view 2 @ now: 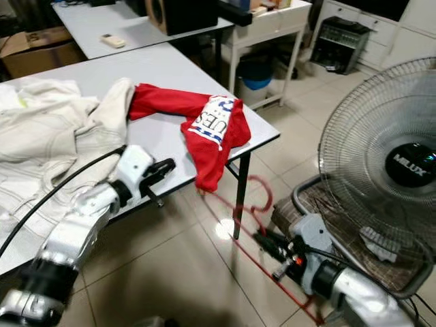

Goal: Hang hanger

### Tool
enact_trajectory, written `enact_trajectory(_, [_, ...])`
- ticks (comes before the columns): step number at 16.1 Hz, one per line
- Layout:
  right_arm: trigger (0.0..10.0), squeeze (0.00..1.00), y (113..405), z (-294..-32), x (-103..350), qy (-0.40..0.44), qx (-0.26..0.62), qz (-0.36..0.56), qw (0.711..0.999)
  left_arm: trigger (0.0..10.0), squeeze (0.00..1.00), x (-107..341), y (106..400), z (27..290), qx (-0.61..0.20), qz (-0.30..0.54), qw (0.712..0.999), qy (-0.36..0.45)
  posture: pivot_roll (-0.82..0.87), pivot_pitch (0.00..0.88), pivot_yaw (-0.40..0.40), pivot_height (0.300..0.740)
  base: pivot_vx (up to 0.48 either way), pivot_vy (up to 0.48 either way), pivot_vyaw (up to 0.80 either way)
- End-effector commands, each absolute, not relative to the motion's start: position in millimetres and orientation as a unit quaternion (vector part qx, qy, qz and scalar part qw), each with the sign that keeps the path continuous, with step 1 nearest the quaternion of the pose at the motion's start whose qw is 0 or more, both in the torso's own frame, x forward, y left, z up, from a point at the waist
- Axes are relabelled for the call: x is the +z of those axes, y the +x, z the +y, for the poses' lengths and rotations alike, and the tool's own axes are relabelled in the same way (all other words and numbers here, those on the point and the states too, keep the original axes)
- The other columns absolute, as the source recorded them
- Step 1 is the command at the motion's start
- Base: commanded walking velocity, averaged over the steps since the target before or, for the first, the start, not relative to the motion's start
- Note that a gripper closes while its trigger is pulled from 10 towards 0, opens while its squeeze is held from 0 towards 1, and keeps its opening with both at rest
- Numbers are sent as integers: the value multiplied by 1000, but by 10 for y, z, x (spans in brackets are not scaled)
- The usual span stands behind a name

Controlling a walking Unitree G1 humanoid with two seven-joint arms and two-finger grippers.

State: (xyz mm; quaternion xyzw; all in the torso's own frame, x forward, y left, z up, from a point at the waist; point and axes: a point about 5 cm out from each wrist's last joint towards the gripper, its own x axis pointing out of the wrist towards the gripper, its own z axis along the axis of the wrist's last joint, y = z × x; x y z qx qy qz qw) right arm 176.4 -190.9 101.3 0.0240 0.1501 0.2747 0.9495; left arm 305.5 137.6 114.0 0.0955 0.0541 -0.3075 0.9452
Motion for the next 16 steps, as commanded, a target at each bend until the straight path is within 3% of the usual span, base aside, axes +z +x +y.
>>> enact_trajectory(1, [10000, 0, 1730, -1875, 1102, 34, 212, 117, 970, 10000, 0, 1140, 2958, 1416, -285, 61, 955, 57, -101, 51, 32, 740, 0, 0, 0])
enact_trajectory(7, [10000, 0, 1676, -1740, 1343, 102, 73, 37, 991, 10000, 0, 1297, 2731, 1418, -227, 26, 974, -15, -86, 46, 24, 740, 0, 0, 0])
enact_trajectory(8, [10000, 0, 1668, -1748, 1317, 106, 43, 41, 993, 10000, 616, 1323, 2702, 1398, -228, 27, 973, -16, -83, 41, 19, 740, 0, 0, 0])
enact_trajectory(9, [10000, 0, 1630, -1746, 1164, 103, 15, 88, 991, 10000, 1000, 1322, 2689, 1377, -233, 34, 972, -7, -80, 34, 17, 740, 0, 0, 0])
enact_trajectory(12, [10000, 0, 1569, -1731, 992, 87, 13, 153, 984, 10000, 1000, 1329, 2699, 1385, -228, 36, 973, -1, -79, 25, 18, 740, 0, 0, 0])
enact_trajectory(13, [10000, 0, 1505, -1706, 884, 66, 55, 208, 974, 10000, 1000, 1326, 2711, 1401, -225, 41, 973, 13, -84, 21, 24, 740, 0, 0, 0])
enact_trajectory(16, [10000, 0, 1477, -1700, 861, 46, 111, 229, 966, 10000, 1000, 1323, 2736, 1400, -225, 44, 973, 23, -91, 18, 27, 740, 0, 0, 0])
